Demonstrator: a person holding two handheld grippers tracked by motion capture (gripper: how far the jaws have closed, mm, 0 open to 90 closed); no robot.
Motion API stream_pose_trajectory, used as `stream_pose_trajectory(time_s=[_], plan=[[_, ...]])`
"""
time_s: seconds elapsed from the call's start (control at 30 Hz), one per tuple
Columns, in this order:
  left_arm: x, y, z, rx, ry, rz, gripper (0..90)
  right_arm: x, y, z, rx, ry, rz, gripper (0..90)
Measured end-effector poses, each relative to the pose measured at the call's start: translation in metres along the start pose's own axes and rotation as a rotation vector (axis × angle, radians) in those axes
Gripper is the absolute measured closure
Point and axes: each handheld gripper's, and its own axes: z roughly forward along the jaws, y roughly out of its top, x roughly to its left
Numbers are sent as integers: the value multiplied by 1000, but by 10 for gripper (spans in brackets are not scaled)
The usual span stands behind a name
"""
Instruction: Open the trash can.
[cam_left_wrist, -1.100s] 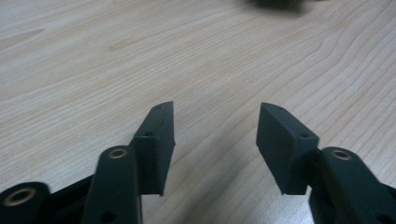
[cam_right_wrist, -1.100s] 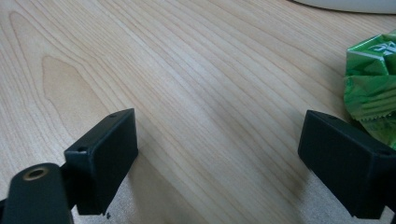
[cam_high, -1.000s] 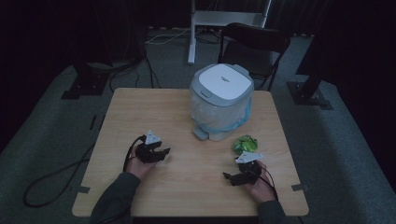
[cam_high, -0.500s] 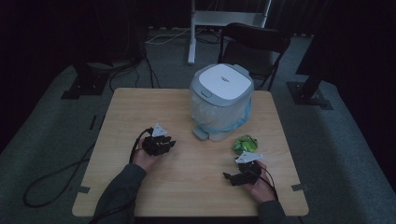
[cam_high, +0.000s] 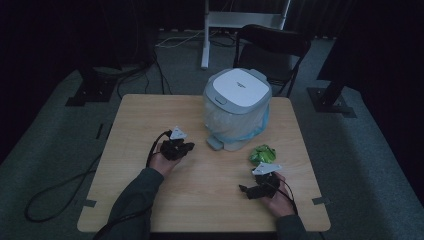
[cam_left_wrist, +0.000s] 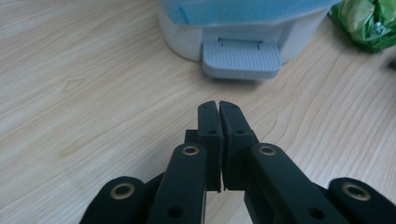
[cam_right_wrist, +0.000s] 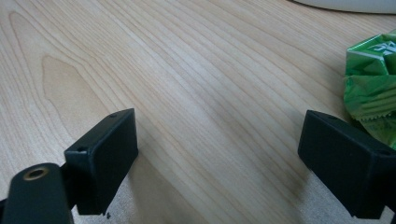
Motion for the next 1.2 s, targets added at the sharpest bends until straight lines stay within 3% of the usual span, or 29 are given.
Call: stream_pose_trajectory(time_s=[0.23,0.4,0.67,0.9,1.2], plan=[[-2,9,11,3,-1,-6,900,0,0,0,0,0,0,110],[-4,15,19,0,16,22,900,0,0,0,0,-1,0,110],[-9,26,33,-7,1,51,900,0,0,0,0,-2,2,110],[-14,35,45,-18,-10,51,900,0,0,0,1,-3,2,110],[-29,41,69,-6,-20,60,900,0,0,0,1,-3,3,110]])
